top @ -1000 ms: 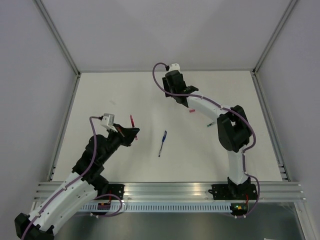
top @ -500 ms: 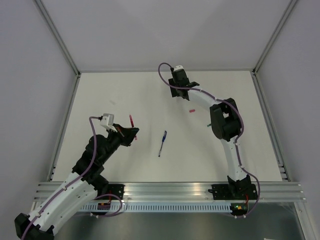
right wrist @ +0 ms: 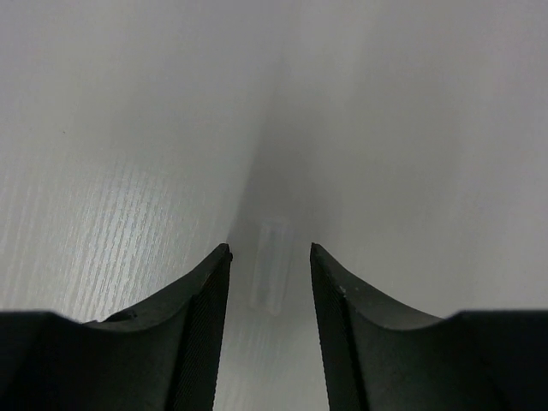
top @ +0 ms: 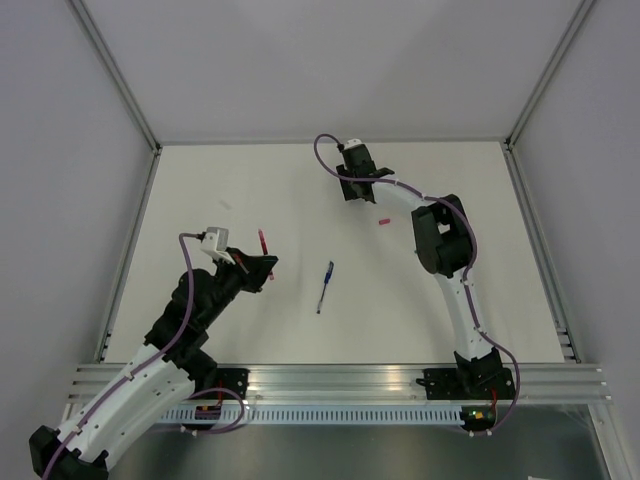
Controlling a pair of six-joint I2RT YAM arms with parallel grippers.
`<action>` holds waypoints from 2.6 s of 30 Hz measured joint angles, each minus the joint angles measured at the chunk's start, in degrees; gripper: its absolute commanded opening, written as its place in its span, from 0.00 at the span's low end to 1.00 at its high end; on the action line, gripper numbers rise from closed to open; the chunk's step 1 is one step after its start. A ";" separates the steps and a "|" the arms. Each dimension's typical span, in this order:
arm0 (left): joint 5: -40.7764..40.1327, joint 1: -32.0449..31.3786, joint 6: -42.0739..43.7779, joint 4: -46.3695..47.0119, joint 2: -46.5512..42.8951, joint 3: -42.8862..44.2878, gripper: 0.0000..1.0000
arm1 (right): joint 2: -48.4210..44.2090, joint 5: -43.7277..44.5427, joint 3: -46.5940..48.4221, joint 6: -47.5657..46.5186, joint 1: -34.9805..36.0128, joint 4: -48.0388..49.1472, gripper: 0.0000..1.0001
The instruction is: Insert the pens into the pen caps
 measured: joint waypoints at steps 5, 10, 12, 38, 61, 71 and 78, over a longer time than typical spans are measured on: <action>0.00 0.00 0.00 -0.07 0.04 0.00 0.02 | 0.24 -0.70 0.07 0.63 0.00 0.50 0.37; 0.00 0.00 0.00 -0.44 0.74 0.00 0.02 | 0.26 -1.40 -0.04 2.05 -0.02 0.70 0.35; 0.00 0.00 0.00 -0.59 1.01 0.00 0.02 | 0.15 -1.90 -0.66 2.78 -0.04 1.51 0.33; 2.84 0.00 0.02 0.17 5.42 0.11 0.02 | -28.57 -8.39 -40.33 13.29 3.04 2.64 0.00; 36.83 0.00 -1.18 21.99 0.63 -2.99 0.02 | -75.25 -34.73 -60.17 24.15 13.14 27.43 0.00; 39.50 0.02 -2.60 25.77 -0.31 -3.98 0.02 | -84.19 -39.43 -67.67 24.72 15.67 44.68 0.00; 41.59 0.00 -4.28 28.11 -2.19 -5.11 0.02 | -73.26 -38.99 -70.01 31.95 17.46 65.18 0.00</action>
